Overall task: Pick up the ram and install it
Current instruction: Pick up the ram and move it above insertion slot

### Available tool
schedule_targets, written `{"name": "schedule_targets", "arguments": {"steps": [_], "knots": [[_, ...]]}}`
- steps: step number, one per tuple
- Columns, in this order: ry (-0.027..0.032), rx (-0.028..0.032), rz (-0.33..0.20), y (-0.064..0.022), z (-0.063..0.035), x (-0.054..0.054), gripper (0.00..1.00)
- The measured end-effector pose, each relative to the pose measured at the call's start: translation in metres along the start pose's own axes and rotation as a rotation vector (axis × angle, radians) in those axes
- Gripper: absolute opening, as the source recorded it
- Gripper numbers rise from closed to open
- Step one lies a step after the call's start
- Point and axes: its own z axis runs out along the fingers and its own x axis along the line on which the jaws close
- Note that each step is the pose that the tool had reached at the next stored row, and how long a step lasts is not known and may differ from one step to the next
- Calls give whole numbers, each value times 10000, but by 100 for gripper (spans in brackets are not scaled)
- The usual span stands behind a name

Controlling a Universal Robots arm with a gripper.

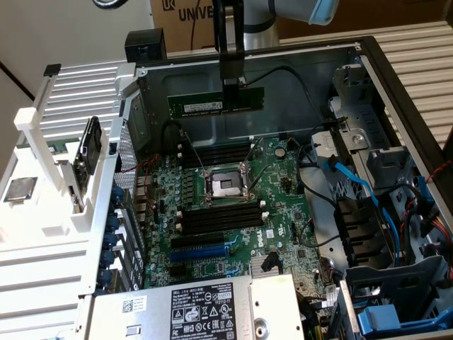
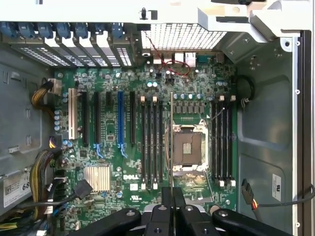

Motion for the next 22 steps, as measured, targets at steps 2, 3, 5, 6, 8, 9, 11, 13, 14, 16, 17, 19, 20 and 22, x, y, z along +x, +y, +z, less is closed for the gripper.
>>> {"name": "schedule_targets", "arguments": {"steps": [2,3,5,6,8,9,11,13,14,16,17,19,20,22], "knots": [[-2,-5,58,-12,39,-13,12],[-3,-6,86,-12,57,-20,12],[-2,-10,120,-13,93,-40,12],[0,-11,126,-12,112,-58,12],[11,-10,126,-11,148,-98,12],[22,-10,125,-11,164,-118,12],[50,-9,126,-10,191,-143,12],[54,-8,125,-10,218,-139,12],[57,-12,126,-10,236,-118,12],[53,-19,127,-12,260,-91,12],[54,-23,126,-13,270,-78,12],[55,-27,126,-13,299,-61,12],[55,-27,127,-13,317,-54,12],[54,-27,127,-14,372,-48,12]]}}
